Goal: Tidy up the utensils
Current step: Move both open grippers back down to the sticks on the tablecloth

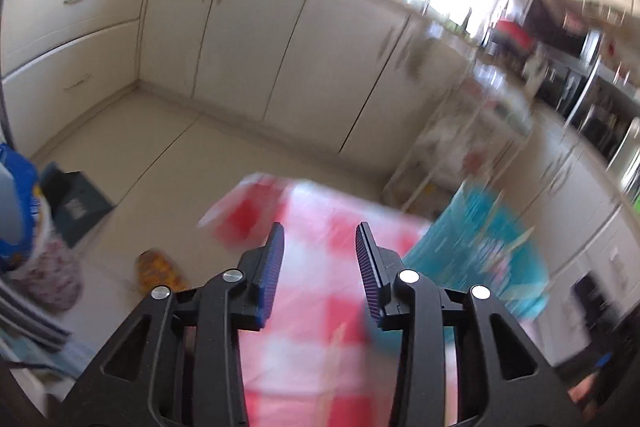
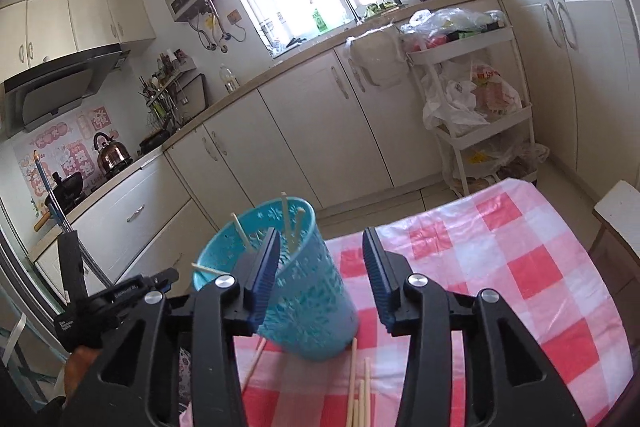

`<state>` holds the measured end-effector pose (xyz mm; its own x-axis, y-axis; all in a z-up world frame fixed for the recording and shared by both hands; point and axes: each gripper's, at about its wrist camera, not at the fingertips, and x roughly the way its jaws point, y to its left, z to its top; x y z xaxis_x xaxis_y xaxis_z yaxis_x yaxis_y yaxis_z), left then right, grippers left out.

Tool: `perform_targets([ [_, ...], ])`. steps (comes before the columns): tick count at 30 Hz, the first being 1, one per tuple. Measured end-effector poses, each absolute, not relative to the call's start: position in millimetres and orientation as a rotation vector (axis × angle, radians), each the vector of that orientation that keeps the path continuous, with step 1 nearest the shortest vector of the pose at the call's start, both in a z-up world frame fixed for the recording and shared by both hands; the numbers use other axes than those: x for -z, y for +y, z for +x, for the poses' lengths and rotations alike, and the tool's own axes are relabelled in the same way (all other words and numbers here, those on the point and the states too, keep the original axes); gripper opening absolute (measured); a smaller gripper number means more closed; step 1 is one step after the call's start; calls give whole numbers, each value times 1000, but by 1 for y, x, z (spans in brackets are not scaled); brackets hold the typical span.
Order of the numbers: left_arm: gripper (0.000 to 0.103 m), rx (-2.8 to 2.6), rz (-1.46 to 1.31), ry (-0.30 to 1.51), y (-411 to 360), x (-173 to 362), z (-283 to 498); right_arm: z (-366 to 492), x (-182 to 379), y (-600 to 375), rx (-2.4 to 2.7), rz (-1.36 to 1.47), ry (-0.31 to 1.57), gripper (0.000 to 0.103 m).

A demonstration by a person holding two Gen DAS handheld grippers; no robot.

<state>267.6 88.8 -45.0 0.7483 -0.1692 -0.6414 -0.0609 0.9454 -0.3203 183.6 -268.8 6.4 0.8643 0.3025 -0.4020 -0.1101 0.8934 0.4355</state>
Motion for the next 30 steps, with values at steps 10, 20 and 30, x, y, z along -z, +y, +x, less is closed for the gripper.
perform_targets([
  [10, 34, 80, 190, 954, -12, 111, 260, 156, 30, -278, -184, 445, 608, 43],
  [20, 5, 107, 162, 1005, -15, 122, 257, 135, 33, -288, -186, 480, 629, 44],
  [30, 5, 334, -269, 457, 33, -54, 199, 117, 25, -294, -181, 504, 617, 44],
])
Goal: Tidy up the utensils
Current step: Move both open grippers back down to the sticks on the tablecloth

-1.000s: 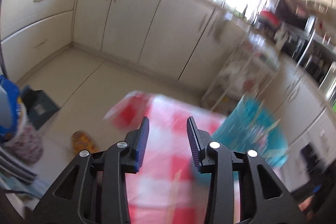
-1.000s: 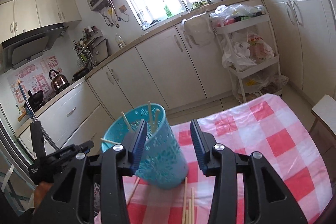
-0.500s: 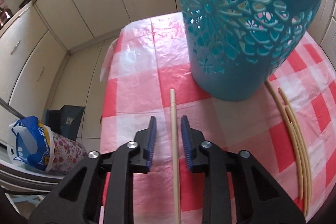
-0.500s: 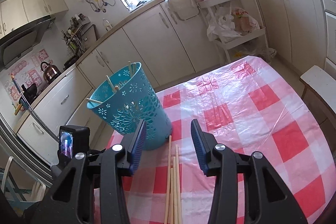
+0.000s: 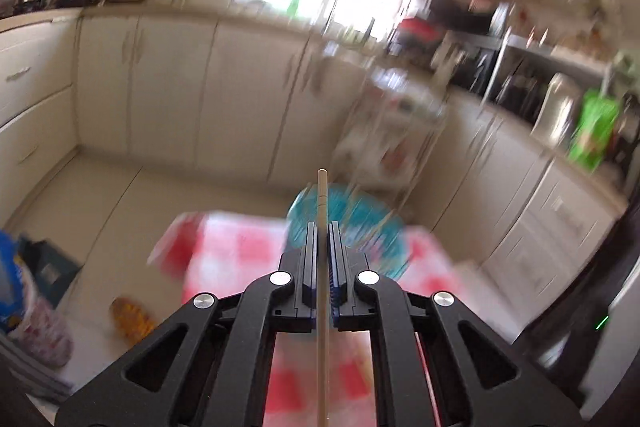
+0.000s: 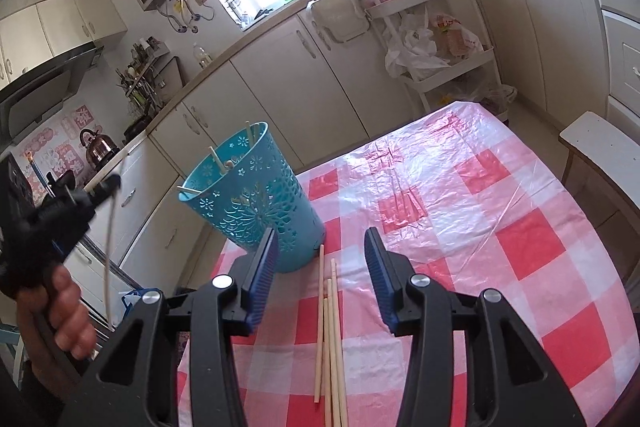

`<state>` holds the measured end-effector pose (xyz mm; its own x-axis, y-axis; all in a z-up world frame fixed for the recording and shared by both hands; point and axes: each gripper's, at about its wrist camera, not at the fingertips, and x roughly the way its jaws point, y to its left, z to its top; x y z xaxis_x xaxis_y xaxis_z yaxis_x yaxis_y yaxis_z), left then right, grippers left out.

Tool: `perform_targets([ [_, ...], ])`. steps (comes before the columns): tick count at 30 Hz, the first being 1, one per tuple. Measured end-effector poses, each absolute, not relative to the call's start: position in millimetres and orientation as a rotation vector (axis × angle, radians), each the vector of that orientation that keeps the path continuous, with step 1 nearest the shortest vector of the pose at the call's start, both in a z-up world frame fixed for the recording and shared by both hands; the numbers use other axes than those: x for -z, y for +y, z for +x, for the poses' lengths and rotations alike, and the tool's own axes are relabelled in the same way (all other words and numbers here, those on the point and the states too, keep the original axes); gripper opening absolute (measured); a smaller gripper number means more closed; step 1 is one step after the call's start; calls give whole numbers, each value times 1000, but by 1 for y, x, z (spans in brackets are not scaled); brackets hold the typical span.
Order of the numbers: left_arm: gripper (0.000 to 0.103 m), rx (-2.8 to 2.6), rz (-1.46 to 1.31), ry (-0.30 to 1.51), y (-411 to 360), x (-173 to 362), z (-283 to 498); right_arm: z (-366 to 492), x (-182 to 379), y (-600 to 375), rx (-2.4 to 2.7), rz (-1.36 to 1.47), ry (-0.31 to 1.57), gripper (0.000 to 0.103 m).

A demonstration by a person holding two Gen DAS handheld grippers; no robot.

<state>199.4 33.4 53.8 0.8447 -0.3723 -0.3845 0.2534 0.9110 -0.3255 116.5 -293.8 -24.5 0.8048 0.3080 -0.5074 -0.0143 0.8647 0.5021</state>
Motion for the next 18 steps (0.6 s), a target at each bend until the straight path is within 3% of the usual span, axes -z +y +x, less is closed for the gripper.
perform_targets([
  [10, 5, 271, -355, 128, -21, -100, 265, 120, 34, -303, -167, 523, 625, 44],
  [18, 5, 181, -328, 323, -41, -60, 310, 126, 58, -314, -132, 550, 669, 44],
])
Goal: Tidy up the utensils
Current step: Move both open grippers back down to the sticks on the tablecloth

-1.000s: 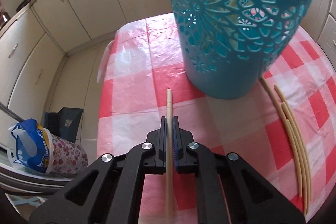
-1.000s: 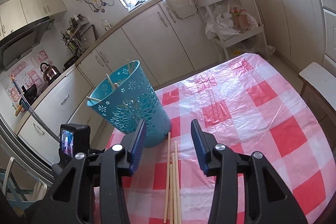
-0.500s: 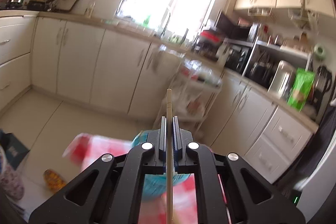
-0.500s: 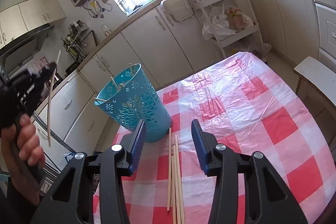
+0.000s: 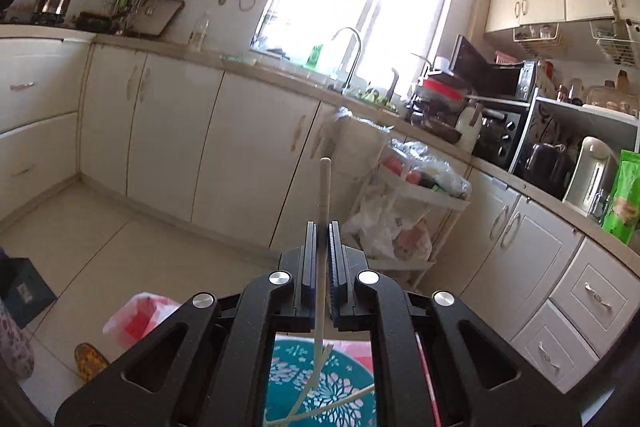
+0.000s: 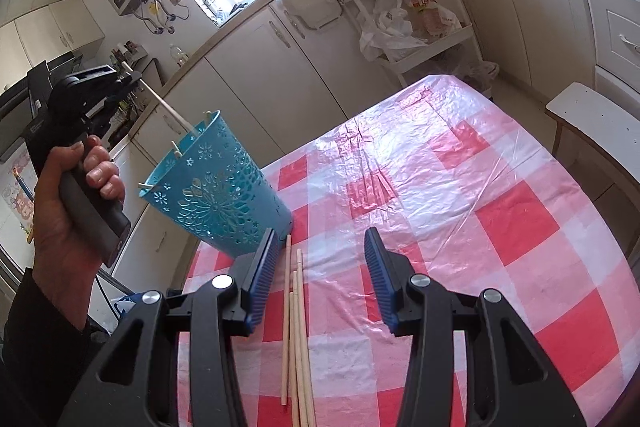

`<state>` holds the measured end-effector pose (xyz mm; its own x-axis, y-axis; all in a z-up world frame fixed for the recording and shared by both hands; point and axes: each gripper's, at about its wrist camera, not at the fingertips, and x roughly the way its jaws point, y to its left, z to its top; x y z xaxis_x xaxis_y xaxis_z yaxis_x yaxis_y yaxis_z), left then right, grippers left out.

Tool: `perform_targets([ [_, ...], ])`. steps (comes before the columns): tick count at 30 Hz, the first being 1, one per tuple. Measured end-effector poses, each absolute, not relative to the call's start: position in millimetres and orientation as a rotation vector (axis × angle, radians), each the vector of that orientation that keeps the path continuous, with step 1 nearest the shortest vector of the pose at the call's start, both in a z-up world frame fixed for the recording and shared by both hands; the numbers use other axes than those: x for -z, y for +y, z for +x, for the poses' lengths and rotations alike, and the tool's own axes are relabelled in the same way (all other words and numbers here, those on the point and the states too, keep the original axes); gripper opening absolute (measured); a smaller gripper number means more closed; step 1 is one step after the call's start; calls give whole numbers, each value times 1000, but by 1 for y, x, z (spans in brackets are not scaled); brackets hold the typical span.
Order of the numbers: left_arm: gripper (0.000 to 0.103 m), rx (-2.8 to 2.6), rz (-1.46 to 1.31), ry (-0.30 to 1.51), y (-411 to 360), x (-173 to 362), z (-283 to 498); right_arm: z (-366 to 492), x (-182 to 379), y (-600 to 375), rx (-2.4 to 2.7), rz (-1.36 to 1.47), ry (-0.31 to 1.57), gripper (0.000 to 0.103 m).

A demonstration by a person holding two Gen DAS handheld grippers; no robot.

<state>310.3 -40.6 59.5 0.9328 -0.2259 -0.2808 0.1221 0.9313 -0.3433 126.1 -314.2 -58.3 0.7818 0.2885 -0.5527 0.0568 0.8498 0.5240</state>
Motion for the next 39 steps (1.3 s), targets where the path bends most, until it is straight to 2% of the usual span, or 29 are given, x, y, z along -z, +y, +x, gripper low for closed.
perform_targets([
  [10, 8, 183, -266, 439, -25, -26, 274, 120, 50, -300, -159, 531, 670, 49],
  [11, 13, 181, -263, 448, -23, -25, 268, 119, 49, -298, -166, 527, 672, 49],
  [13, 30, 162, -256, 465, -16, -22, 251, 117, 47, -293, -176, 511, 680, 50],
  [14, 44, 145, -254, 468, -11, -21, 241, 116, 48, -291, -182, 501, 690, 50],
  [15, 54, 129, -246, 472, -8, -20, 233, 116, 50, -289, -187, 493, 699, 50],
  [17, 58, 108, -215, 493, -4, -14, 215, 117, 56, -282, -196, 467, 738, 50],
  [23, 61, 75, -94, 619, -5, 20, 182, 118, 81, -261, -202, 358, 858, 50],
  [25, 61, 76, -68, 656, -8, 30, 176, 120, 89, -256, -199, 322, 886, 42],
  [29, 63, 73, -7, 666, -19, 38, 163, 124, 99, -246, -201, 260, 920, 35],
  [39, 69, 84, 31, 685, -34, 43, 160, 138, 114, -230, -185, 139, 954, 31],
])
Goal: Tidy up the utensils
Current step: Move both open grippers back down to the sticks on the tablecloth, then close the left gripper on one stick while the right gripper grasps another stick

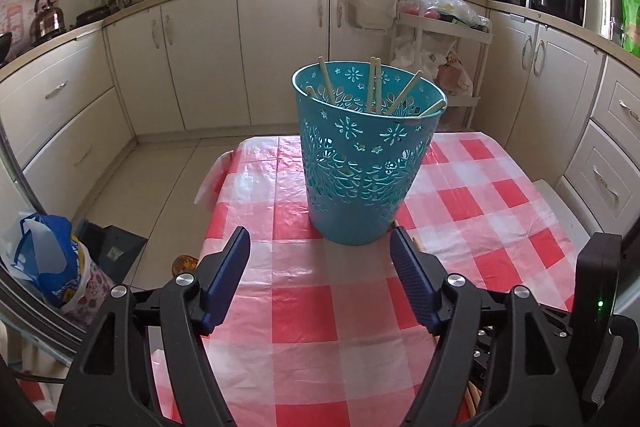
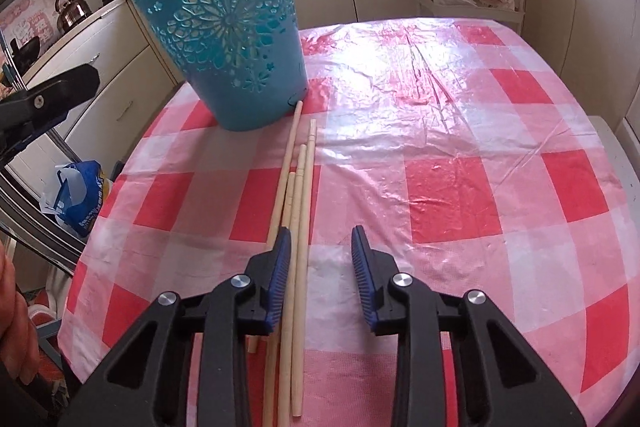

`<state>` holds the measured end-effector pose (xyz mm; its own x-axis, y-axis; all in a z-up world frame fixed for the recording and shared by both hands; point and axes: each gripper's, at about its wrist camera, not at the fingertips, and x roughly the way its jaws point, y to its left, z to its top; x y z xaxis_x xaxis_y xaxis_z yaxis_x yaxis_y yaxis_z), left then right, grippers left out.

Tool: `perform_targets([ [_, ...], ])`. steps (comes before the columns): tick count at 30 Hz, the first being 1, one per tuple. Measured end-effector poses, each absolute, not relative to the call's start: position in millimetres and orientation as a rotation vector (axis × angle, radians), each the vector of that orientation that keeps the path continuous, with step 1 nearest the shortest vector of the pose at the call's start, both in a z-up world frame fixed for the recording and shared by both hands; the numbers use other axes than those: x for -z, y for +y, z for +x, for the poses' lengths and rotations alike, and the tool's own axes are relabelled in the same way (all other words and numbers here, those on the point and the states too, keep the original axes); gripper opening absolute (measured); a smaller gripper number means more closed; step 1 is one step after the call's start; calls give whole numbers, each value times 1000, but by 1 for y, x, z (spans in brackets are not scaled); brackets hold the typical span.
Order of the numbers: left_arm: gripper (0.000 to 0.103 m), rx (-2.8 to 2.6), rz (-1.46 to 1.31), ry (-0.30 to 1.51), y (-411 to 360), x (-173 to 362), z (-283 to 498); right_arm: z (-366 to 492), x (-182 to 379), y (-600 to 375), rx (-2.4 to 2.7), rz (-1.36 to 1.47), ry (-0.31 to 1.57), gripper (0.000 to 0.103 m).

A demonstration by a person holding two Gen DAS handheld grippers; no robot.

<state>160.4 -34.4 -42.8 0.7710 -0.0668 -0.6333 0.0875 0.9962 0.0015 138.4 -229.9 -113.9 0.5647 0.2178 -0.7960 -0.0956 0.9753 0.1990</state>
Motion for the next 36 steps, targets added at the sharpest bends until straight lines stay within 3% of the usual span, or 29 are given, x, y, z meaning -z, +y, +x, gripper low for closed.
perform_targets([
  [7, 72, 90, 32, 733, -39, 56, 166, 139, 113, -245, -131, 123, 954, 21],
  [16, 72, 174, 86, 927, -77, 113, 190, 134, 113, -261, -148, 175, 941, 20],
  [28, 72, 136, 105, 976, -105, 139, 229, 133, 115, -268, -169, 231, 934, 21],
  [32, 64, 140, 131, 982, -114, 144, 234, 132, 114, -269, -173, 242, 933, 21],
  [34, 51, 174, 144, 978, -117, 142, 231, 132, 114, -270, -175, 245, 933, 21],
  [36, 30, 190, 148, 986, -118, 141, 227, 131, 114, -270, -177, 247, 933, 21],
])
